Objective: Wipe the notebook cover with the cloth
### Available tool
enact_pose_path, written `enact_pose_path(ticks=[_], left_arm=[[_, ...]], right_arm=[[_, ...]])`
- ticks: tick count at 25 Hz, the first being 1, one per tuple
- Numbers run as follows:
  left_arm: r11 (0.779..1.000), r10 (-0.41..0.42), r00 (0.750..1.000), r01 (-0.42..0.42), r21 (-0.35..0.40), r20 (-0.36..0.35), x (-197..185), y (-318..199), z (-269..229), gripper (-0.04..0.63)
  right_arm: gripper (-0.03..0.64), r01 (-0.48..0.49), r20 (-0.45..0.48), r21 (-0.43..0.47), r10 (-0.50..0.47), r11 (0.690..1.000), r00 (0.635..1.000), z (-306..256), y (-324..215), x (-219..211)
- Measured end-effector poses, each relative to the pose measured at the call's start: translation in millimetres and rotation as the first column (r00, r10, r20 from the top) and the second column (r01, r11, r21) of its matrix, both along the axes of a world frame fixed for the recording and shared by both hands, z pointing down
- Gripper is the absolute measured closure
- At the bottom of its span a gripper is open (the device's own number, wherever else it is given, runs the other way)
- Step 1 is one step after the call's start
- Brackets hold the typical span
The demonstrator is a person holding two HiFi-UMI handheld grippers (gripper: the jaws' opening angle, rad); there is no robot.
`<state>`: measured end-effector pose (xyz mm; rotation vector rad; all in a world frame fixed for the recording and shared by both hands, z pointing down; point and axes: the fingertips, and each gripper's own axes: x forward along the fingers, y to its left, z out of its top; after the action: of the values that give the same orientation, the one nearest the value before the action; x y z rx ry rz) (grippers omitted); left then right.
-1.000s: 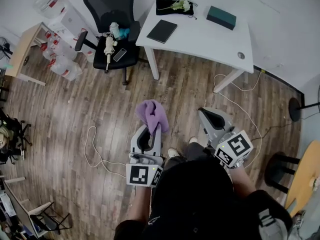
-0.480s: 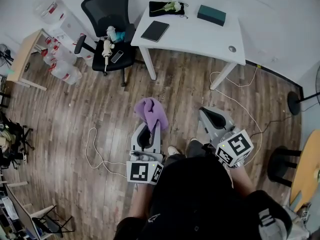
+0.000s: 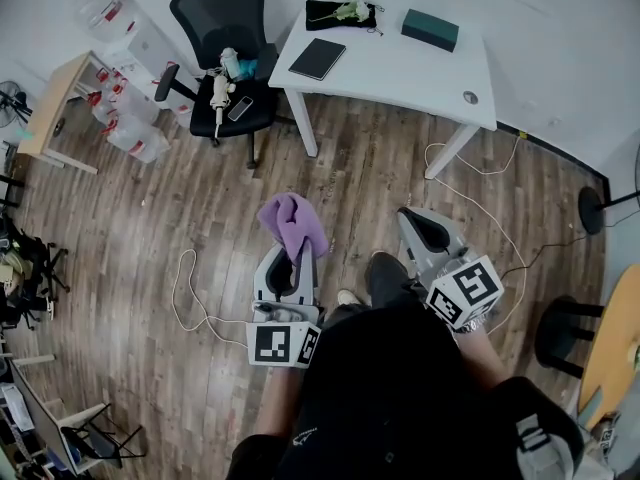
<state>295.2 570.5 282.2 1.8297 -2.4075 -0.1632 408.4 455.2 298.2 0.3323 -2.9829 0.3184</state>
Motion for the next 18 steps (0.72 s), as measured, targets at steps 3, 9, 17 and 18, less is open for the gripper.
enact_pose_path(ticks=[3, 9, 17, 18], left_arm=[[1.0, -0.001, 1.0, 0.002, -0.005, 0.012, -10.6, -9.3, -2.3, 0.52], [1.0, -0.017, 1.0, 0.017, -0.007, 0.006, -45.7, -50.1, 2.6, 0.52], [0.999, -0.028, 1.0, 0.028, -0.018, 0.0, -90.3, -133.0, 8.4, 0.52], [0.999, -0.032, 0.999, 0.032, -0.017, 0.0, -96.1, -143.0, 7.7, 0.52]], right_arm=[[0.615, 0.002, 0.013, -0.002, -0.002, 1.0, 1.0, -2.0, -12.1, -10.0], [0.615, -0.014, -0.001, -0.009, 0.014, 1.0, 1.0, 6.4, -59.7, -42.3], [0.614, 0.009, -0.007, -0.027, -0.009, 1.0, 1.0, 14.3, -142.9, -97.3], [0.614, 0.017, -0.008, -0.026, -0.017, 1.0, 1.0, 13.9, -152.4, -104.2]])
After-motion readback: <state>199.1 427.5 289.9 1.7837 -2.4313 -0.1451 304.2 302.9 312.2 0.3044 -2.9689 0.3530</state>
